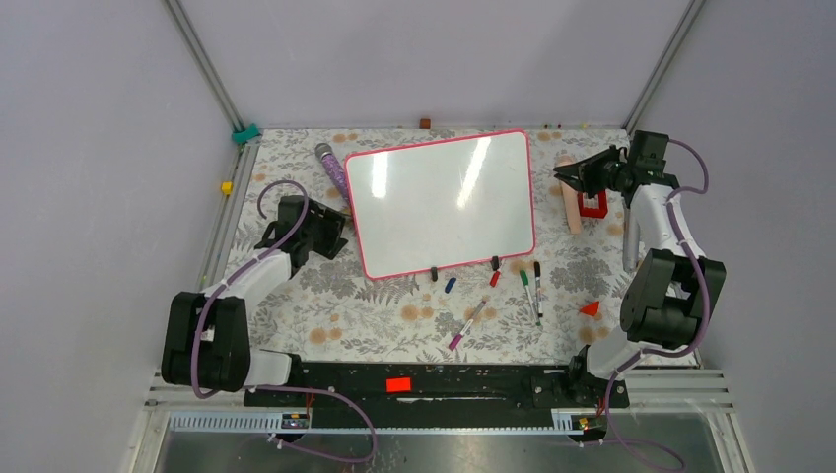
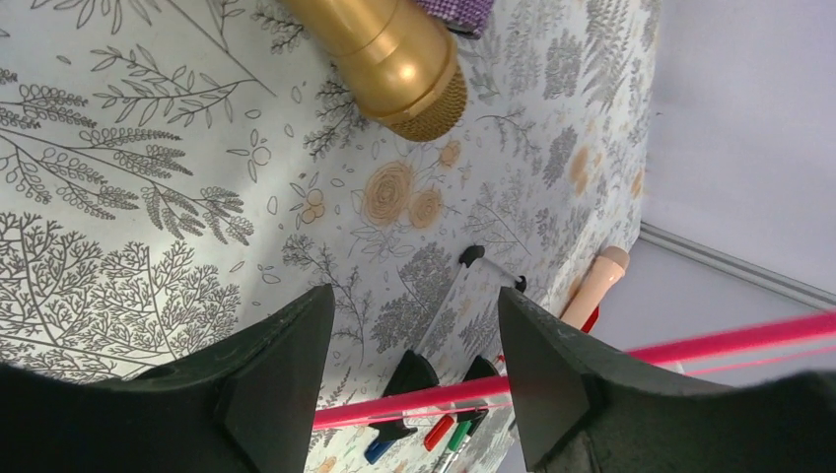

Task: Write a sentence on the whiteboard
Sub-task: Adjust the whiteboard on the whiteboard stand.

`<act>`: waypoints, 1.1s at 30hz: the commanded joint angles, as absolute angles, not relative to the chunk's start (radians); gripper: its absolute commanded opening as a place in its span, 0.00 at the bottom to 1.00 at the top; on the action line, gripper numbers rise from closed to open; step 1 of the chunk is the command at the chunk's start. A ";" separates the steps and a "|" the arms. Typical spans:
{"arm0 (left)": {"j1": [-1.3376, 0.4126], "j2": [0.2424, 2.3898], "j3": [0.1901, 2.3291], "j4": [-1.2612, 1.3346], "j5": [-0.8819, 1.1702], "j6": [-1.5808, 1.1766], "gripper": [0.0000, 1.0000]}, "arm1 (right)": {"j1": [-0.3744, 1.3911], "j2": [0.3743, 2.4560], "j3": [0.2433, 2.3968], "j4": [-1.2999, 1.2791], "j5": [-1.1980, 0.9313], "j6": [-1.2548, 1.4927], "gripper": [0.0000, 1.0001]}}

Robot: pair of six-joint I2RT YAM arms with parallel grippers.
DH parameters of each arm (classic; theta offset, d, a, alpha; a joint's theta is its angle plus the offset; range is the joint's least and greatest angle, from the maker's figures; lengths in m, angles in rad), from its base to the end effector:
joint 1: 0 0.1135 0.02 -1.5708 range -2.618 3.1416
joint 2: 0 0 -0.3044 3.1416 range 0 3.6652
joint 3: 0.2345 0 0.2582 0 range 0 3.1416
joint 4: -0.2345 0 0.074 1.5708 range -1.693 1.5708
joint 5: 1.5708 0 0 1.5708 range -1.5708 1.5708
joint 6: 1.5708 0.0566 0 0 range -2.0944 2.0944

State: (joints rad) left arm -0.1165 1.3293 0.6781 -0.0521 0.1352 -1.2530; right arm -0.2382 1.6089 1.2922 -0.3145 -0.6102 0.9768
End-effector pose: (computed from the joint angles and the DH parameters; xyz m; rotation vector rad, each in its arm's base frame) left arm 0.2797 -0.0404 0.2204 -1.2384 2.0806 -0.8359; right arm 0.3829 -0.0596 0.3254 0.9893 2.0535 1.0736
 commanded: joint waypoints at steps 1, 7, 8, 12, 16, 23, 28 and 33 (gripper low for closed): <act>-0.144 1.356 0.711 -0.009 0.110 -1.291 0.63 | -0.229 1.559 1.242 -0.285 -0.604 1.007 0.00; -0.198 1.382 0.736 -0.008 0.095 -1.291 0.64 | -0.229 1.547 1.259 -0.314 -0.596 0.973 0.00; -0.206 1.390 0.738 -0.005 0.098 -1.296 0.65 | -0.229 1.549 1.265 -0.325 -0.595 0.970 0.00; -0.233 1.420 0.753 0.022 0.107 -1.309 0.65 | -0.227 1.557 1.280 -0.325 -0.598 0.971 0.00; -0.239 1.425 0.775 -0.012 0.095 -1.293 0.66 | -0.227 1.560 1.285 -0.326 -0.598 0.973 0.00; -0.146 1.350 0.759 -0.103 0.081 -1.222 0.70 | -0.227 1.537 1.368 -0.431 -0.541 0.901 0.00; -0.066 1.283 0.790 -0.209 0.106 -1.073 0.75 | -0.224 1.521 1.415 -0.458 -0.528 0.888 0.00; -0.011 1.229 0.839 -0.306 0.203 -0.842 0.81 | -0.200 1.455 1.389 -0.442 -0.483 0.874 0.00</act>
State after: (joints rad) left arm -0.0391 1.2896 0.7647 -0.2325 0.1177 -1.0645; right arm -0.2279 1.5368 1.3739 -0.4374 -0.5335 0.9081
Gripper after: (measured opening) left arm 0.794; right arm 0.155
